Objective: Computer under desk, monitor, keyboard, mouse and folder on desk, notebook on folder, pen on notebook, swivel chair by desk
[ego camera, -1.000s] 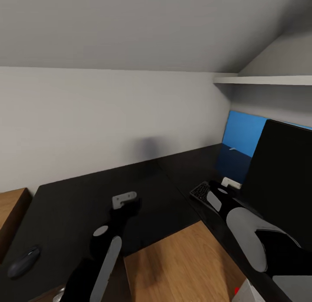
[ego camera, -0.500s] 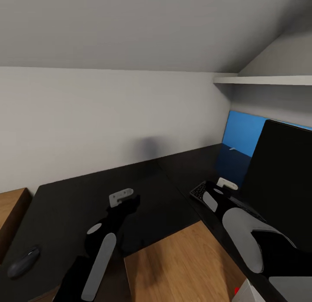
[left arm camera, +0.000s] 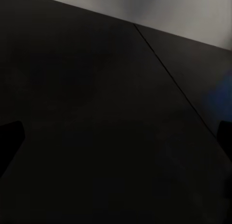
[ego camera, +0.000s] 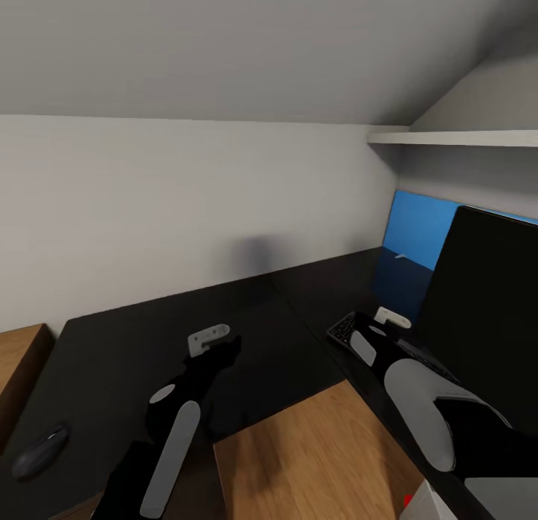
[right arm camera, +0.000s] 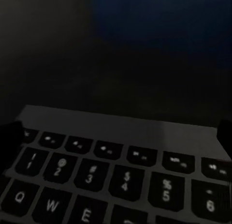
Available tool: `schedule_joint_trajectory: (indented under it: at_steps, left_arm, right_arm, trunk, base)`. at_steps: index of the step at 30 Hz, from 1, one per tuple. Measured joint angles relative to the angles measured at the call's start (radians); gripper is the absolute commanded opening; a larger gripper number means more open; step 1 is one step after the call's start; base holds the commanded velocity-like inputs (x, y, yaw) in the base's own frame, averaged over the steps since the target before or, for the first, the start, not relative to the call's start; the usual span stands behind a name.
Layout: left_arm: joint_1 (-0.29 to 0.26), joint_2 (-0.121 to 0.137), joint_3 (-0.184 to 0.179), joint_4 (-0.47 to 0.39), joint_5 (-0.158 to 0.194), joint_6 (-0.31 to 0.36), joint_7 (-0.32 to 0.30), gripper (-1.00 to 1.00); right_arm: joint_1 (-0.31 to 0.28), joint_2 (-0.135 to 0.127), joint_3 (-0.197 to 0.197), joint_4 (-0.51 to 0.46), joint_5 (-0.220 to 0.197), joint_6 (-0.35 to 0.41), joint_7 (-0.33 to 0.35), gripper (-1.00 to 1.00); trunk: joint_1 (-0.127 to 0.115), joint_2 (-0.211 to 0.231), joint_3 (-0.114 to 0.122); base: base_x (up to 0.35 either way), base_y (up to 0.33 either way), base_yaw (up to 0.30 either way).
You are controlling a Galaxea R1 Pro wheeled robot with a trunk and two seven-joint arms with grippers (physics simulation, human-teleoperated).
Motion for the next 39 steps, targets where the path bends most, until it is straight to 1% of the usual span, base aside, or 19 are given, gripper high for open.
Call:
schedule_joint_trajectory:
  at_steps: [3, 5, 15, 24, 27, 32, 33, 36, 39]
  left_arm:
    - [0.0, 0.0, 0.0, 0.0, 0.0, 0.0, 0.0, 1.0]
    - [0.0, 0.0, 0.0, 0.0, 0.0, 0.0, 0.0, 1.0]
    - [0.0, 0.001, 0.002, 0.0, 0.0, 0.0, 0.0, 1.0]
    - [0.0, 0.002, 0.002, 0.0, 0.0, 0.0, 0.001, 1.0]
    - [0.0, 0.002, 0.002, 0.0, 0.0, 0.0, 0.001, 1.0]
    - [0.0, 0.003, 0.015, 0.0, 0.0, 0.0, 0.0, 1.0]
    - [0.0, 0.003, 0.017, 0.0, 0.0, 0.0, 0.0, 1.0]
    - [0.0, 0.003, 0.021, 0.0, 0.0, 0.0, 0.0, 1.0]
    - [0.0, 0.003, 0.022, -0.001, 0.0, 0.0, 0.0, 1.0]
  right_arm:
    - [0.001, -0.001, 0.0, 0.0, 0.0, 0.001, 0.0, 1.0]
    - [0.001, 0.0, 0.012, 0.0, 0.0, 0.002, 0.0, 1.0]
    - [0.002, 0.004, 0.0, 0.001, 0.0, 0.002, 0.0, 1.0]
    - [0.002, 0.002, 0.005, 0.001, 0.001, 0.002, -0.001, 1.0]
    - [0.005, -0.001, 0.007, 0.001, 0.0, 0.021, -0.002, 1.0]
    - [0.007, -0.004, 0.006, -0.001, -0.041, 0.102, 0.001, 1.0]
    - [0.006, -0.005, 0.016, -0.002, -0.045, 0.114, 0.0, 1.0]
    - [0.007, -0.014, 0.008, -0.029, -0.095, 0.134, 0.003, 1.0]
    - [0.007, -0.014, 0.009, -0.03, -0.097, 0.135, 0.003, 1.0]
  trunk:
    - [0.0, 0.0, 0.0]
    - [0.0, 0.0, 0.0]
    - [0.0, 0.0, 0.0]
    - [0.0, 0.0, 0.0]
    - [0.0, 0.0, 0.0]
    - [0.0, 0.0, 0.0]
    - [0.0, 0.0, 0.0]
    - [0.0, 0.0, 0.0]
    - [0.0, 0.0, 0.0]
  base:
    - [0.0, 0.0, -0.108]
    - [0.0, 0.0, -0.119]
    - [0.0, 0.0, -0.023]
    - [0.0, 0.0, 0.0]
    - [0.0, 0.0, 0.0]
    - [0.0, 0.0, 0.0]
    - [0.0, 0.0, 0.0]
    - [0.0, 0.0, 0.0]
    - [0.0, 0.0, 0.0]
